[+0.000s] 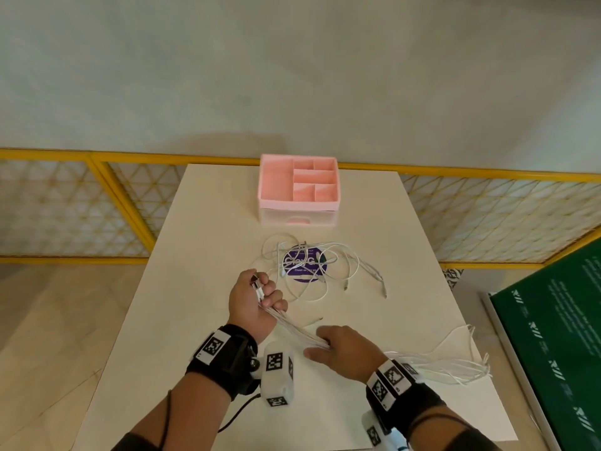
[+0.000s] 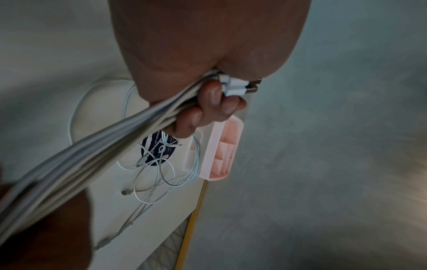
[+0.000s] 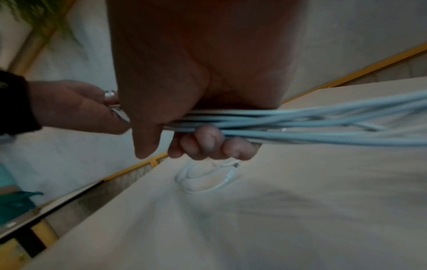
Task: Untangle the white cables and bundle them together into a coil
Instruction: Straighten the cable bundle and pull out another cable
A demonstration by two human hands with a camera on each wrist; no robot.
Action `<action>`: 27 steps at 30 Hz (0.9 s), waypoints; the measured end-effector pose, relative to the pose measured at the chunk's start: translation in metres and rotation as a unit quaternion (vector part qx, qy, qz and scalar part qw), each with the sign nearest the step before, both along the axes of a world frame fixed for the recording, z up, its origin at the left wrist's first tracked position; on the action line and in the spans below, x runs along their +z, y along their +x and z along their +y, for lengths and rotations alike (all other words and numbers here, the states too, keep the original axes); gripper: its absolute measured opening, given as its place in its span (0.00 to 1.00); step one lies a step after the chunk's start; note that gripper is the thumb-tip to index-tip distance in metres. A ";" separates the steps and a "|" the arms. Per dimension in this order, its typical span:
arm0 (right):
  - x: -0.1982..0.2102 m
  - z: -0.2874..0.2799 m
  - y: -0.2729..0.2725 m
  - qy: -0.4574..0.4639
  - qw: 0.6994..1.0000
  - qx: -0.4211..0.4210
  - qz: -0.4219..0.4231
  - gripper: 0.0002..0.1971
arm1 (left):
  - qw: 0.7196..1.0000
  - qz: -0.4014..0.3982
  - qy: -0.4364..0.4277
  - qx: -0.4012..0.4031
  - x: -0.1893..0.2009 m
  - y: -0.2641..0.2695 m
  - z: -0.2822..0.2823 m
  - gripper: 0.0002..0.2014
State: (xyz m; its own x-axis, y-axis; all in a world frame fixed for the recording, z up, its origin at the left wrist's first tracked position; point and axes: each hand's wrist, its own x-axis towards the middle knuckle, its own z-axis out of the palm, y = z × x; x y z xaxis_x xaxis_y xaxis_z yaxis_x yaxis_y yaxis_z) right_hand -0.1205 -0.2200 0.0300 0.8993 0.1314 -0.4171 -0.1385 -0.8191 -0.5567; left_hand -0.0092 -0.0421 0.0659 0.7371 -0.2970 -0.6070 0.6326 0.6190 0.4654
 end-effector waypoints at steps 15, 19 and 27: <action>0.017 0.050 0.027 0.101 0.994 0.012 -0.028 0.18 | 0.996 -0.059 0.018 -0.068 -0.017 -0.034 0.011 0.17; 0.007 0.053 0.020 0.067 0.996 0.026 -0.049 0.21 | 0.997 -0.008 0.073 -0.026 -0.014 -0.030 0.005 0.10; -0.023 -0.027 0.015 -0.092 0.992 0.032 0.076 0.22 | 0.991 -0.031 0.111 0.074 -0.010 -0.004 0.016 0.15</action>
State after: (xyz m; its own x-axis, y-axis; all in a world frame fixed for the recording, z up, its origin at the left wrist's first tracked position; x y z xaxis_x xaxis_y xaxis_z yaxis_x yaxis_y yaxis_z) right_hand -0.1054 -0.2470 0.0069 0.8160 0.0955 -0.5701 -0.1538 -0.9149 -0.3734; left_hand -0.0136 -0.0263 0.0560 0.8011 -0.0472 -0.5967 0.5079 0.5811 0.6358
